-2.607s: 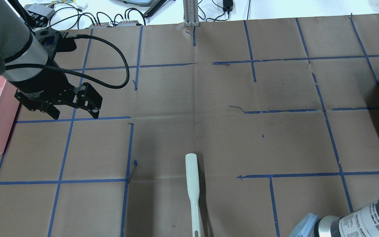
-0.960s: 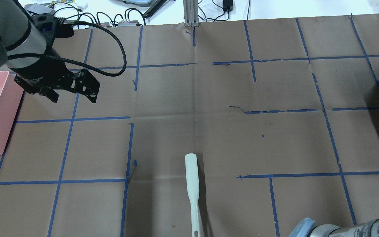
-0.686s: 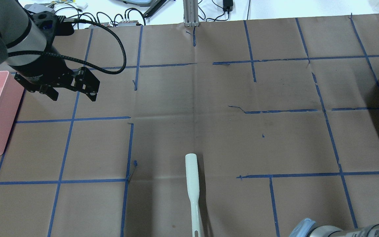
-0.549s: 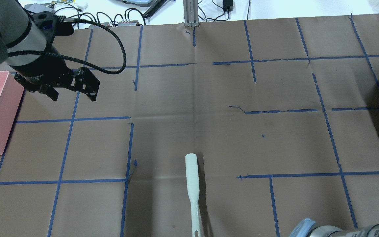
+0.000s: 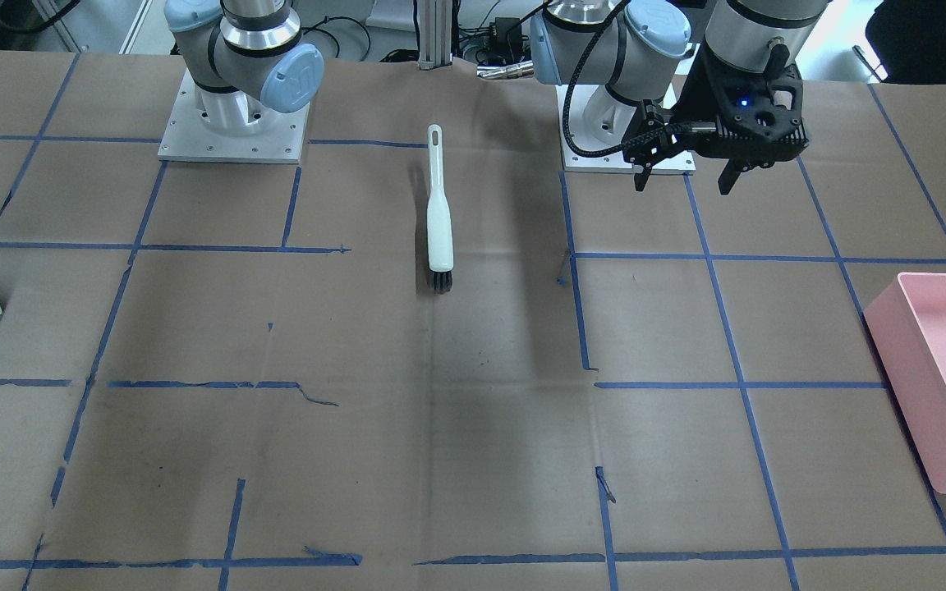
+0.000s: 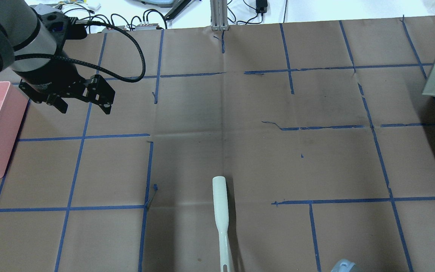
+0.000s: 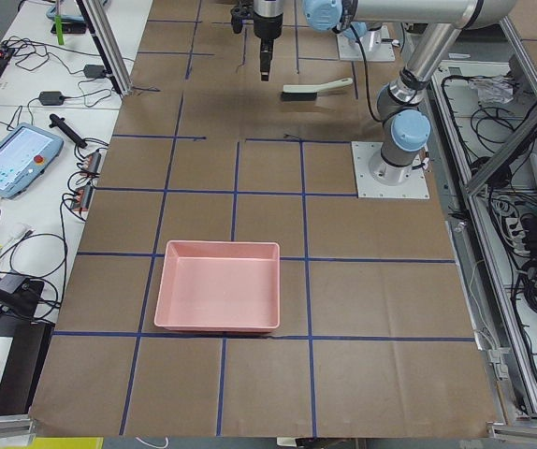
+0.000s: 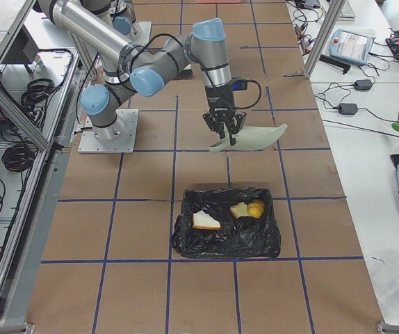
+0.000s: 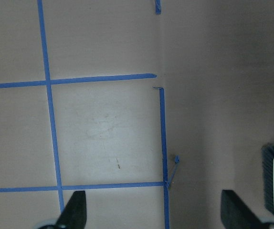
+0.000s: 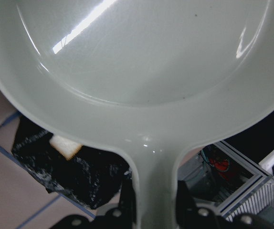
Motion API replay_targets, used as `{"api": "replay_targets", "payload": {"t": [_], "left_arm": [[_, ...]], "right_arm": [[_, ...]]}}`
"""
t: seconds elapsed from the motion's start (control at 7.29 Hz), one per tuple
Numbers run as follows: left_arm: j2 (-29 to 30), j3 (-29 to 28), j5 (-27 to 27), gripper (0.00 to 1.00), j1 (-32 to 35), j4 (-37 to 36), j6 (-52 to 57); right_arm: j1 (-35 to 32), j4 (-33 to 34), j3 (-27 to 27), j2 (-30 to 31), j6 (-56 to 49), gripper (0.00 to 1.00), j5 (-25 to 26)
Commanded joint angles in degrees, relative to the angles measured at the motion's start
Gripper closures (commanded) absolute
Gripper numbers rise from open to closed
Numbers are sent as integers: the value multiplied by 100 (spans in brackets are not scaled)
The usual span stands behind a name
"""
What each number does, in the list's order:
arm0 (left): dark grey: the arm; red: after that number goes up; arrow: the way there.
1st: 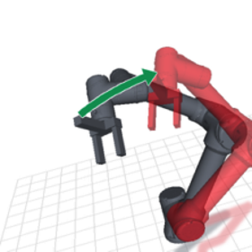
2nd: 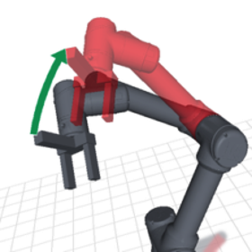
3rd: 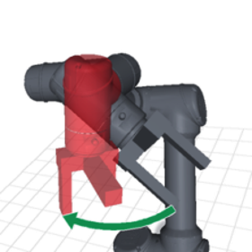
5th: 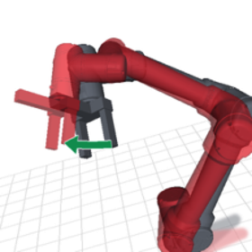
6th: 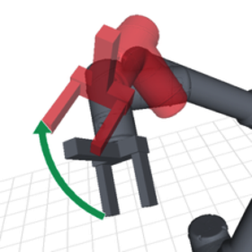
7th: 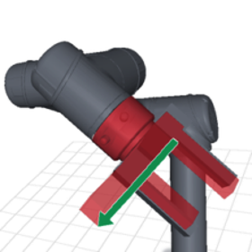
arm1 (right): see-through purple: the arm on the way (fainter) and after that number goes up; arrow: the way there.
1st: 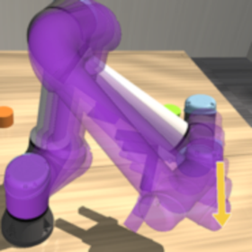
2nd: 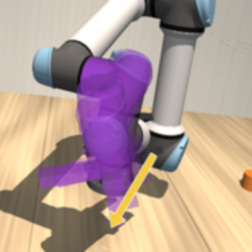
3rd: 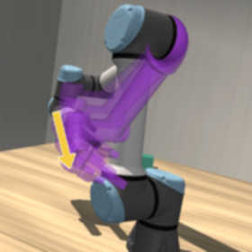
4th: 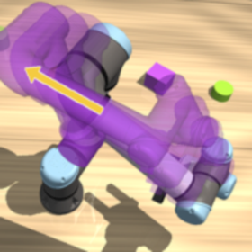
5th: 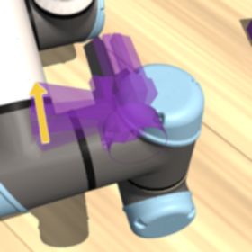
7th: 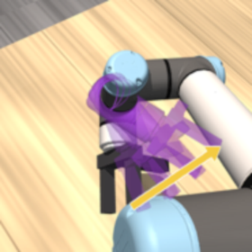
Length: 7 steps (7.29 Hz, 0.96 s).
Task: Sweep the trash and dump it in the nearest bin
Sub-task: 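Bring the empty dustpan back over the table with the right gripper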
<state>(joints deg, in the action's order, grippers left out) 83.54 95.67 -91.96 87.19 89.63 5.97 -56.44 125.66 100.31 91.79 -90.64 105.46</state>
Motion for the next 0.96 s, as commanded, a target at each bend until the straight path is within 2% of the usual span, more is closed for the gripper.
{"api": "replay_targets", "payload": {"t": [0.0, 0.27, 0.41, 0.55, 0.82], "left_arm": [[22, 13, 11, 0, 0, 2, 10], [31, 57, 2, 0, 0, -7, 19], [57, 83, 2, 0, 0, -15, 19], [153, -4, 2, 0, 0, -7, 19], [224, -22, 2, 0, 35, -41, 262]], "right_arm": [[-821, -620, 6, 76, 1717, 96, -78], [-1743, -1007, -3, 23, 3421, 96, -192], [-2052, -1157, -12, 14, 4178, 96, -497], [-2256, -1410, -20, -29, 4934, 96, -587], [-2939, -1510, -55, -239, 6279, 95, -808]]}}
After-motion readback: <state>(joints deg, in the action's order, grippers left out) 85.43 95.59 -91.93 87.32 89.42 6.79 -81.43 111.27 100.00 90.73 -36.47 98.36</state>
